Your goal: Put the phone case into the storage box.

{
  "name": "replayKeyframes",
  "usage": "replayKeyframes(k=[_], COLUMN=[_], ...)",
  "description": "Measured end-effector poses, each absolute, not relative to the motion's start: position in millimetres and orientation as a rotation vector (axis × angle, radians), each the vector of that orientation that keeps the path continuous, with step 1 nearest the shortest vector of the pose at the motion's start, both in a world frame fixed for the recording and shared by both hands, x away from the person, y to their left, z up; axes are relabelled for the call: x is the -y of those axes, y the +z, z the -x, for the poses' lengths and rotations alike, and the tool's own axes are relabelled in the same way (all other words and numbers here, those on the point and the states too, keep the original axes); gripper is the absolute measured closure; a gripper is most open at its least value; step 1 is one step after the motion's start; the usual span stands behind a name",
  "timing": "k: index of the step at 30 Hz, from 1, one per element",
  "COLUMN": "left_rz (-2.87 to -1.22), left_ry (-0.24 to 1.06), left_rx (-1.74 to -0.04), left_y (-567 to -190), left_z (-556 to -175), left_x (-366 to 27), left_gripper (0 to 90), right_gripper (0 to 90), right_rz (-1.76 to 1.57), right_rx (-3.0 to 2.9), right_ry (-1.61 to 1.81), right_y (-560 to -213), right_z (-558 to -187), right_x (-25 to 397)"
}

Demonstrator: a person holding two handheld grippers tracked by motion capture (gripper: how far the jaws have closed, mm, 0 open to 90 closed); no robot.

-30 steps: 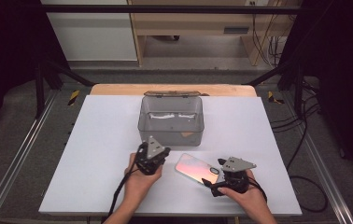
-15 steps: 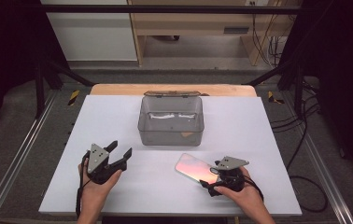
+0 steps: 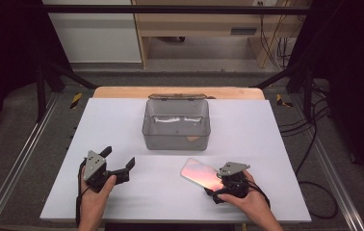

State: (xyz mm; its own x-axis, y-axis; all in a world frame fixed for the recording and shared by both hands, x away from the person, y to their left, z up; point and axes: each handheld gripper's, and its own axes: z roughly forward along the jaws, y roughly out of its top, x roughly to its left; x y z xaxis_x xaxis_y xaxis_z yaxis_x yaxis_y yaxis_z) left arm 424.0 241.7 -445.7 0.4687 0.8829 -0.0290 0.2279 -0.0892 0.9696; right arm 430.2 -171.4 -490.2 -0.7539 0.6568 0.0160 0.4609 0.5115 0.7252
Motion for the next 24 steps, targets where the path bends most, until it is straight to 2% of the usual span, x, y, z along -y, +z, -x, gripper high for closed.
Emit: replayKeyframes(k=[13, 24], left_rz=[-1.593, -1.577], left_ry=[0.731, 0.739], left_rx=[-1.001, -1.001], left_y=[-445, -442], left_z=[-424, -423], left_x=[-246, -248], left_gripper=[6.3, 6.9], right_gripper=[16.3, 17.7], right_rz=[-0.919, -0.912], right_rx=[-2.501, -2.467], right_ry=[1.043, 1.028], right_y=[-487, -476], right_z=[-429, -421], right_x=[170, 163])
